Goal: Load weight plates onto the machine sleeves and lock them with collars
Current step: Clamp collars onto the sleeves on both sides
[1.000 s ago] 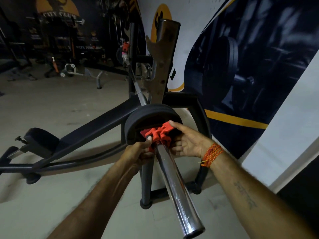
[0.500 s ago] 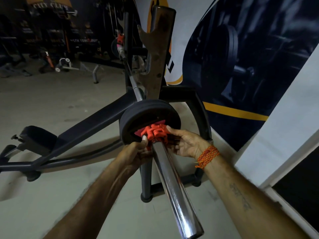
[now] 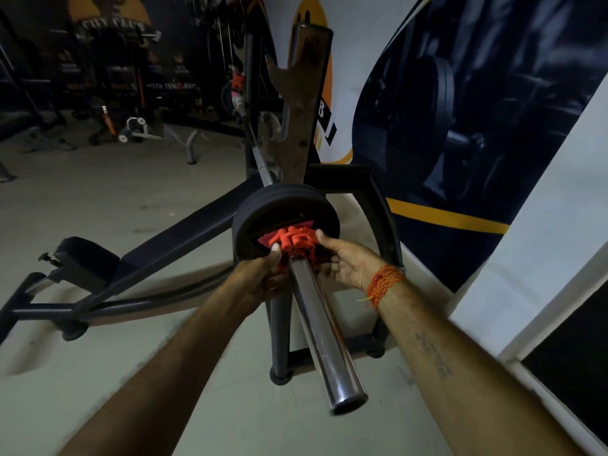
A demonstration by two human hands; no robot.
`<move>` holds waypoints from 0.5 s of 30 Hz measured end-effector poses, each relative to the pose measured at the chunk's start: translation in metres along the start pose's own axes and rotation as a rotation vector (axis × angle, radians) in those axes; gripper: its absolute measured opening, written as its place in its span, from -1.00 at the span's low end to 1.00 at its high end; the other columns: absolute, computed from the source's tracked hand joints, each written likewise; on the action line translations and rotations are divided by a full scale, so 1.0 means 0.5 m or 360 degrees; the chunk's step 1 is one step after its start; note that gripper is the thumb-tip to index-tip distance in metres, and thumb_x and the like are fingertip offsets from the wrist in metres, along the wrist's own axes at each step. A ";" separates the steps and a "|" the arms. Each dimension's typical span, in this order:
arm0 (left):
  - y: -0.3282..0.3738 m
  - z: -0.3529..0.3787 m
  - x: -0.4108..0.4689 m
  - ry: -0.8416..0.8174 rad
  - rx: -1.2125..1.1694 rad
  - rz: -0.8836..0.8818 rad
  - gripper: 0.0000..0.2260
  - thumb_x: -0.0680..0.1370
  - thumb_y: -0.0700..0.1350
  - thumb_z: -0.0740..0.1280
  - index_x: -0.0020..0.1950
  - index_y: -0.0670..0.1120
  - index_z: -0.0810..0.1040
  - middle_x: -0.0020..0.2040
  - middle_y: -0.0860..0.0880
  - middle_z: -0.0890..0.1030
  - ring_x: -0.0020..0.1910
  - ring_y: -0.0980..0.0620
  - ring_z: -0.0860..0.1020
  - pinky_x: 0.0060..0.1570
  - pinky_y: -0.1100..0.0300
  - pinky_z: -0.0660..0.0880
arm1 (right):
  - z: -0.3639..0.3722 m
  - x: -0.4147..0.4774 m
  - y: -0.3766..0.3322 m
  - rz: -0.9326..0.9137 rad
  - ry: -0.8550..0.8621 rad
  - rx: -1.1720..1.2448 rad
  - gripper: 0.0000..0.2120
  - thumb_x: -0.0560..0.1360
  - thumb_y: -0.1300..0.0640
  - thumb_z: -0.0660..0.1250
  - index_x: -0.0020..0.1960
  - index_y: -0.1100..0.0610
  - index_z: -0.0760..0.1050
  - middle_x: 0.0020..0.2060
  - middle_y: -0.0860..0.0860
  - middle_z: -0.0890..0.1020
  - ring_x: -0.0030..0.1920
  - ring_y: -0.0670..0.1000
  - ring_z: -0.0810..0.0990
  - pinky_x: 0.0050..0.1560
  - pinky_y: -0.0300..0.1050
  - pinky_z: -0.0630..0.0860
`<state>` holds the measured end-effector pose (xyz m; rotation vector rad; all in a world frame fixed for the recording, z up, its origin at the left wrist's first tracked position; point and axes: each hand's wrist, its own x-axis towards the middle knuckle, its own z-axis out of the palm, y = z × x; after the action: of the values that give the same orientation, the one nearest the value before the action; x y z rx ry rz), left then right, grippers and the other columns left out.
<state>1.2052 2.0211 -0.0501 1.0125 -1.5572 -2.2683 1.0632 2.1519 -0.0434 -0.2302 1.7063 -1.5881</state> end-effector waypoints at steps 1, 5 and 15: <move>-0.005 0.000 -0.013 0.0047 0.0128 0.0045 -0.72 0.60 0.08 0.37 0.17 -0.08 0.52 0.14 -0.11 0.63 0.09 -0.07 0.61 -0.01 -0.03 0.60 | 0.003 -0.016 0.004 -0.0065 0.0012 -0.0047 -0.70 0.59 -0.13 0.39 0.14 0.10 0.58 -0.03 0.10 0.71 -0.07 0.05 0.69 -0.01 -0.07 0.61; -0.049 0.012 -0.115 0.0230 0.0416 0.0368 -0.64 0.61 0.20 0.29 0.17 -0.07 0.59 0.14 -0.09 0.67 0.17 -0.08 0.59 -0.09 0.14 0.43 | -0.002 -0.110 0.039 -0.0406 0.0108 -0.0410 -0.52 0.68 -0.21 0.19 0.34 0.14 0.53 0.27 0.17 0.65 0.23 0.16 0.64 0.37 0.18 0.50; -0.267 0.098 -0.472 0.0726 0.1116 0.1033 -0.39 0.64 0.35 0.07 0.63 0.10 0.17 0.58 -0.07 0.35 0.49 -0.07 0.40 0.45 -0.14 0.33 | -0.124 -0.436 0.205 -0.1239 0.0106 -0.0816 -0.54 0.73 -0.11 0.09 0.57 0.03 0.36 0.50 0.01 0.46 0.49 -0.05 0.40 0.40 -0.19 0.35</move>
<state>1.3760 2.2374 -0.0594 0.8775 -2.0851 -0.9952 1.2096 2.3526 -0.0528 -1.2305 2.2038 -1.6281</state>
